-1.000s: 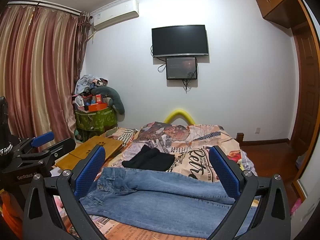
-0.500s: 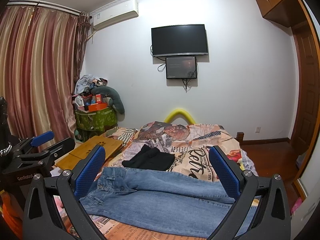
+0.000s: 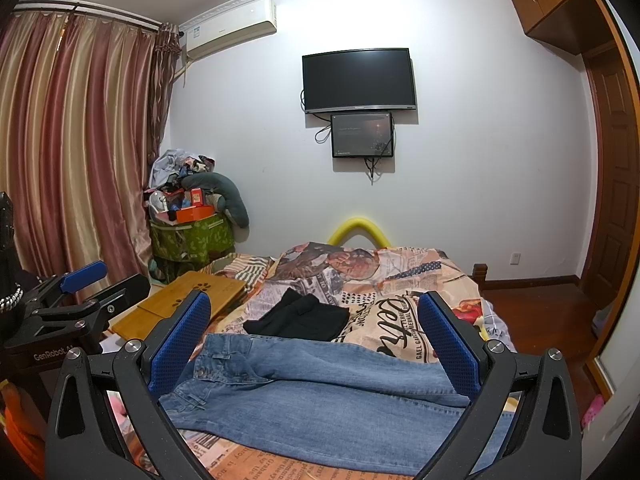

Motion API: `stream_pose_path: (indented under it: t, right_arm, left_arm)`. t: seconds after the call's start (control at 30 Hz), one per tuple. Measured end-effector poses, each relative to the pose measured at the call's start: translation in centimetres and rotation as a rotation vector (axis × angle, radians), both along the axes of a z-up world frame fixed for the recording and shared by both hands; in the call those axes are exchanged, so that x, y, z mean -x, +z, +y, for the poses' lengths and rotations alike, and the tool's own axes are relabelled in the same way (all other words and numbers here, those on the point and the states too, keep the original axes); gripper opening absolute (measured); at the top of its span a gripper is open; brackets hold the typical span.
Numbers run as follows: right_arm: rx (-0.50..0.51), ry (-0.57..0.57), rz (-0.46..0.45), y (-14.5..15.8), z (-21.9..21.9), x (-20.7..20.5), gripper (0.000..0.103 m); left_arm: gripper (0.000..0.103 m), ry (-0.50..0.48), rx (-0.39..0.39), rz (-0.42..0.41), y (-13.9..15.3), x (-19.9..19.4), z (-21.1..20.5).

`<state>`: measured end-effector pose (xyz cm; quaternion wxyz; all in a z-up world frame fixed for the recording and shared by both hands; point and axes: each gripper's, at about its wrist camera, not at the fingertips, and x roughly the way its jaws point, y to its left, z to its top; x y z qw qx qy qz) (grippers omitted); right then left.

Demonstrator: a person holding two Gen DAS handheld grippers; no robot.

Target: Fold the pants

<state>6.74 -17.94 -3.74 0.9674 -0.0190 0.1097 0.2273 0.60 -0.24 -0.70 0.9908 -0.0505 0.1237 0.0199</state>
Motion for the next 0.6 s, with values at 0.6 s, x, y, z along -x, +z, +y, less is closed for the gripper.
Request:
stream_pose_path:
  t: [0.6]
  right_arm:
    - [0.0, 0.0, 0.001, 0.02, 0.01, 0.01, 0.103]
  left_arm:
    - [0.103, 0.004, 0.004, 0.003, 0.03, 0.0, 0.14]
